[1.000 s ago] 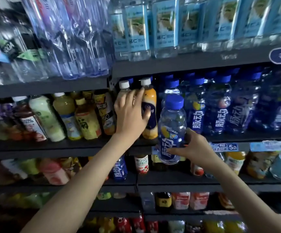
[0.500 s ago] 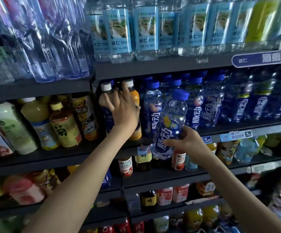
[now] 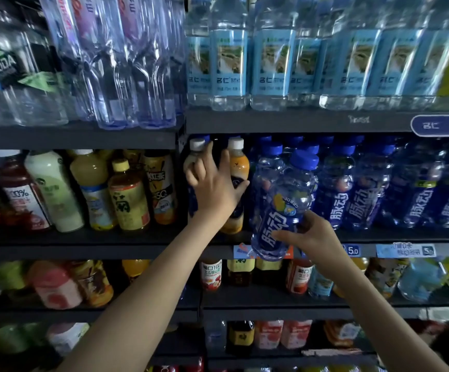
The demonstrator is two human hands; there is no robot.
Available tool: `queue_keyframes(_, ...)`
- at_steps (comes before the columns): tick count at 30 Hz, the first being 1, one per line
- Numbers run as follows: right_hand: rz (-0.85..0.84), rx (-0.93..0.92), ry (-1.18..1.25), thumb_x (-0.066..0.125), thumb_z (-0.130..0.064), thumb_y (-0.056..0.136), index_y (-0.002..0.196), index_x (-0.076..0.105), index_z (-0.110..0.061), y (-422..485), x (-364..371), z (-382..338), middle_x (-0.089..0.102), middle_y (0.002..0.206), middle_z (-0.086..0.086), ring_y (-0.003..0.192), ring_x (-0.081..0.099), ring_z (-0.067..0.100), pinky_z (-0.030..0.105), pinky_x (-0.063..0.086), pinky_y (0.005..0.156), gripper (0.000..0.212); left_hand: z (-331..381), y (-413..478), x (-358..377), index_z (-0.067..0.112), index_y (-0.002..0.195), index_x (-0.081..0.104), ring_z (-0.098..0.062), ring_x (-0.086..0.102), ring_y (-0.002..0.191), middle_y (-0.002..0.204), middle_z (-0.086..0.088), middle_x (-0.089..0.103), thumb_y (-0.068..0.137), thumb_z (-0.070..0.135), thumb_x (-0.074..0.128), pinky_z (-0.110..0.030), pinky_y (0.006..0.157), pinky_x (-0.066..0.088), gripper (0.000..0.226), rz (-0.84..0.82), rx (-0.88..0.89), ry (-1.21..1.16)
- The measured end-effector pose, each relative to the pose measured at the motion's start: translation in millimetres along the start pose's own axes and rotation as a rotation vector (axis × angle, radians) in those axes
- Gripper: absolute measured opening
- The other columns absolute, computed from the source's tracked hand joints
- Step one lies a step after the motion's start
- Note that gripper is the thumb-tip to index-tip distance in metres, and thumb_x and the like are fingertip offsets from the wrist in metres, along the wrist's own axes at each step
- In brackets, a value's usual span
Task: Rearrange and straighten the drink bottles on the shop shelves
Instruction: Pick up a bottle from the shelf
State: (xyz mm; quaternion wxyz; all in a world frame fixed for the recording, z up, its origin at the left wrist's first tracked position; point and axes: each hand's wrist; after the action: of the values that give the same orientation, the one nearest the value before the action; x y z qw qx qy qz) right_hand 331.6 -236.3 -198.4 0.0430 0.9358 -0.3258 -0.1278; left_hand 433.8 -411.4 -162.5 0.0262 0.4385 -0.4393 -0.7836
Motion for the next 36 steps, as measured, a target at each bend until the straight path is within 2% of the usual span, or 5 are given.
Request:
queue_keyframes(10, -0.046, -0.025, -0.065, 0.085, -0.02, 0.065, 0.103, 0.06, -0.019, 5.8, 15.4, 2.4, 0.073, 0.089, -0.004, 0.082, 0.07, 0.012, 0.04, 0.057, 0.08, 0.045, -28.9, -31.5, 15.6, 0.01, 0.13, 0.04, -0.031, 0.033, 0.12, 0.133, -0.016, 0.032, 0.078, 0.05, 0.062, -0.044, 0.097, 0.032, 0.07, 0.323, -0.033, -0.322)
queue_keyframes(13, -0.045, -0.006, -0.061, 0.086, -0.023, 0.064, 0.11, 0.056, -0.02, 6.2, 21.3, 5.1, 0.072, 0.091, -0.004, 0.084, 0.07, 0.012, 0.043, 0.057, 0.082, 0.055, -48.6, -37.9, 16.6, 0.005, 0.13, 0.032, -0.032, 0.042, 0.118, 0.126, -0.02, 0.043, 0.075, 0.039, 0.075, -0.043, 0.099, 0.041, 0.078, 0.159, -0.209, -0.589)
queue_keyframes(17, -0.04, 0.0, -0.043, 0.086, -0.02, 0.064, 0.118, 0.051, -0.019, 4.9, 35.7, 3.8, 0.071, 0.098, -0.004, 0.088, 0.069, 0.009, 0.037, 0.057, 0.083, 0.065, -62.1, -20.5, 18.0, 0.004, 0.13, 0.041, -0.026, 0.053, 0.117, 0.126, -0.011, 0.055, 0.078, 0.029, 0.076, -0.023, 0.083, 0.042, 0.068, -0.202, -0.432, -0.677)
queue_keyframes(25, -0.008, -0.115, -0.067, 0.084, -0.014, 0.067, 0.112, 0.054, -0.021, -3.8, 83.6, 2.5, 0.069, 0.095, -0.012, 0.086, 0.066, -0.002, 0.023, 0.054, 0.078, 0.055, -85.4, -69.8, -6.2, -0.002, 0.111, 0.057, -0.004, 0.056, 0.087, 0.097, -0.002, 0.063, 0.072, 0.017, 0.081, 0.003, 0.067, 0.036, 0.049, 0.107, -0.209, -0.694)
queue_keyframes(36, -0.035, -0.199, -0.055, 0.078, -0.01, 0.075, 0.121, 0.049, -0.02, 13.9, 161.1, -10.1, 0.063, 0.102, -0.014, 0.09, 0.05, -0.027, 0.005, 0.045, 0.082, 0.056, -156.4, -94.5, -52.3, -0.005, 0.102, 0.06, -0.006, 0.061, 0.09, 0.098, -0.008, 0.067, 0.07, 0.035, 0.072, 0.001, 0.076, 0.04, 0.053, 0.27, -0.263, -0.71)
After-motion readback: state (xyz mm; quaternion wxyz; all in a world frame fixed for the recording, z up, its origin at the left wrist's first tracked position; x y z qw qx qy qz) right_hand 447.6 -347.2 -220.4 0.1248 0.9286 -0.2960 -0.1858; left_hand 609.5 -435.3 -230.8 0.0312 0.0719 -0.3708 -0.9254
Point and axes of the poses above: each hand's wrist, its own y-axis towards the middle knuckle, its own x-axis out of the palm, z = x × y
